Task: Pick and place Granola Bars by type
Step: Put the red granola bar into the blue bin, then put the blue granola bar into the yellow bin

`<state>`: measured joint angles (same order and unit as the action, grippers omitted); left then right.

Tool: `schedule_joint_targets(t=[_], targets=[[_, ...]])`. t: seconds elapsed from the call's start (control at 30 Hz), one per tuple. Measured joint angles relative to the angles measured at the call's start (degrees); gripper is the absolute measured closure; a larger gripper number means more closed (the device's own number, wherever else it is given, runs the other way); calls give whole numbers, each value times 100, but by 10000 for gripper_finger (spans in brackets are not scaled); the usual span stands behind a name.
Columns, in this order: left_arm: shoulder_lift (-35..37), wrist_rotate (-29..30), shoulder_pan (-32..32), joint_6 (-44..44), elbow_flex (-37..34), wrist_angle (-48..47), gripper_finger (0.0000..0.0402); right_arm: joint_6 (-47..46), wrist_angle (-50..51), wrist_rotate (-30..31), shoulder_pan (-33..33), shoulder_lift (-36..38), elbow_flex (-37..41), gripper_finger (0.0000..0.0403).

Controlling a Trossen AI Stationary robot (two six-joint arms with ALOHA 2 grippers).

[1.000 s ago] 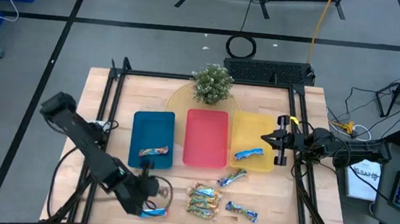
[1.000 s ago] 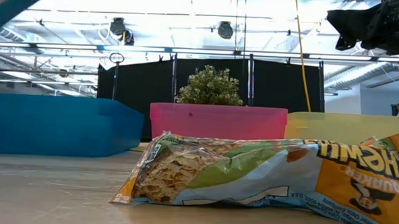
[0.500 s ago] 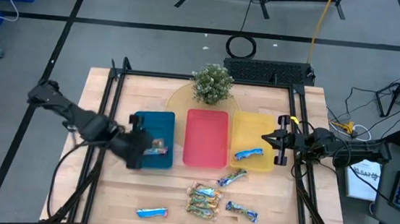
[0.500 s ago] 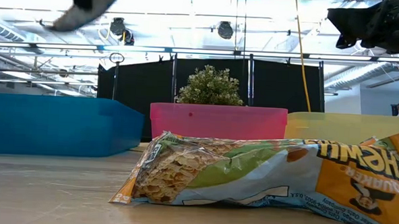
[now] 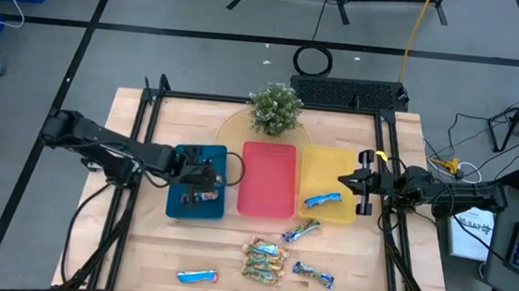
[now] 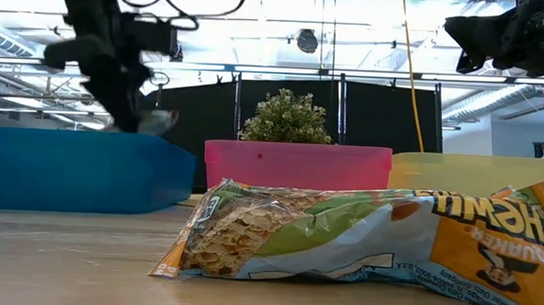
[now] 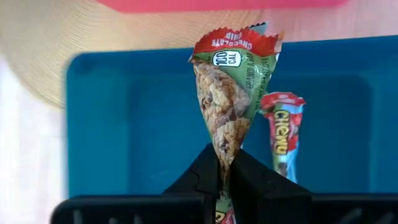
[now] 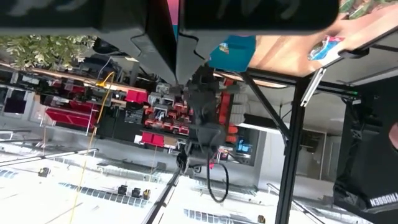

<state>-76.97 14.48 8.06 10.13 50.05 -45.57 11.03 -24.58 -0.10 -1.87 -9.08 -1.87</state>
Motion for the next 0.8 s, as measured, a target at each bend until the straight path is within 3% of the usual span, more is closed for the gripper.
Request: schedule_joint_targets(t=[0.2, 0.43, 0.67, 0.8], targets=[[-9, -374, -94, 195, -617, 521, 365, -50, -2, 0, 0, 0, 0, 403], [-6, -455, -93, 765, -702, 547, 362, -200, 5, 0, 0, 0, 0, 403], [-6, -666, -93, 615, -700, 541, 272, -190, 2, 0, 0, 0, 0, 403], [23, -754, -40, 83, -578, 608, 218, -181, 5, 0, 0, 0, 0, 403]])
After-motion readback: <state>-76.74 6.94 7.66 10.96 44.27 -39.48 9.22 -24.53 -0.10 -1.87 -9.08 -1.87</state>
